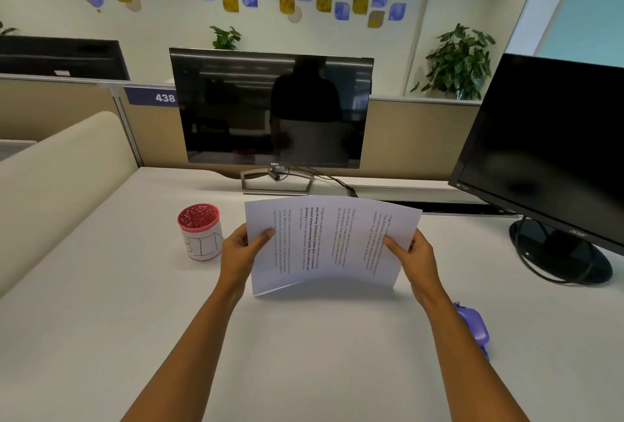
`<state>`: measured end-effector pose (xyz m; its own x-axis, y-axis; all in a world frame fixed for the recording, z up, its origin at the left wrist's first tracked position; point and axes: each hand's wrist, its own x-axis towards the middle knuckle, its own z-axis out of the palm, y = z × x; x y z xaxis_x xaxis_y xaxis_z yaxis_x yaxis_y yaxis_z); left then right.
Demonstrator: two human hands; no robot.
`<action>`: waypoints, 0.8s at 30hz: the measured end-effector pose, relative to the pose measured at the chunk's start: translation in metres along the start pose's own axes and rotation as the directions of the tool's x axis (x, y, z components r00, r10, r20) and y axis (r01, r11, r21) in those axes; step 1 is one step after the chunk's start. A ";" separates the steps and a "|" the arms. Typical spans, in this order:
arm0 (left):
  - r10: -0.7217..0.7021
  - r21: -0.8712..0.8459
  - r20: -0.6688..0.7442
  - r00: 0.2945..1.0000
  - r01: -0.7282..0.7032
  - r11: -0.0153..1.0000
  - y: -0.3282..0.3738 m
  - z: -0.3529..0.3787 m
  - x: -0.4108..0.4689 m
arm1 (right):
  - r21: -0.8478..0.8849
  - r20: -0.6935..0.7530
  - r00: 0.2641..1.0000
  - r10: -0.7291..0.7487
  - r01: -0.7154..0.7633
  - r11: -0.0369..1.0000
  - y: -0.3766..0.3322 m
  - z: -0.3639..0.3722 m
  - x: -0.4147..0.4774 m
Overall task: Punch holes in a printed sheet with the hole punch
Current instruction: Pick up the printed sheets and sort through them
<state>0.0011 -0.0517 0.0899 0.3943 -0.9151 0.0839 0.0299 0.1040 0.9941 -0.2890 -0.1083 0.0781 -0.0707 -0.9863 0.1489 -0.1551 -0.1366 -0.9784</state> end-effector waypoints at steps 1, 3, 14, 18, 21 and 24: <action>-0.013 0.006 0.007 1.000 0.012 1.000 0.000 0.000 0.000 | -0.010 0.007 1.000 0.009 -0.009 1.000 0.002 0.000 0.000; -0.047 0.016 0.016 0.999 0.047 0.999 -0.001 0.001 0.001 | -0.036 0.011 1.000 0.013 -0.013 0.999 0.004 0.000 0.001; -0.215 -0.419 -0.060 0.975 0.171 0.892 0.000 0.016 -0.005 | 0.146 -0.246 0.966 0.075 -0.039 0.989 -0.014 0.009 0.003; -0.267 -0.634 -0.037 0.963 0.184 0.752 0.003 0.035 -0.018 | 0.422 -0.017 0.956 0.292 -0.257 0.869 -0.014 0.030 -0.010; -0.321 -0.702 -0.011 0.947 0.221 0.677 0.004 0.049 -0.025 | 0.462 0.165 0.949 0.267 -0.314 0.829 -0.019 0.045 -0.018; -0.347 -0.712 0.030 0.938 0.263 0.651 0.004 0.059 -0.032 | 0.452 0.171 0.970 0.171 -0.231 0.862 -0.023 0.055 -0.020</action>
<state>-0.0656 -0.0452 0.0956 0.3322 -0.9055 -0.2640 0.7771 0.1041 0.6208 -0.2301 -0.0903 0.0894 0.0733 -0.9962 -0.0468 0.3280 0.0684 -0.9422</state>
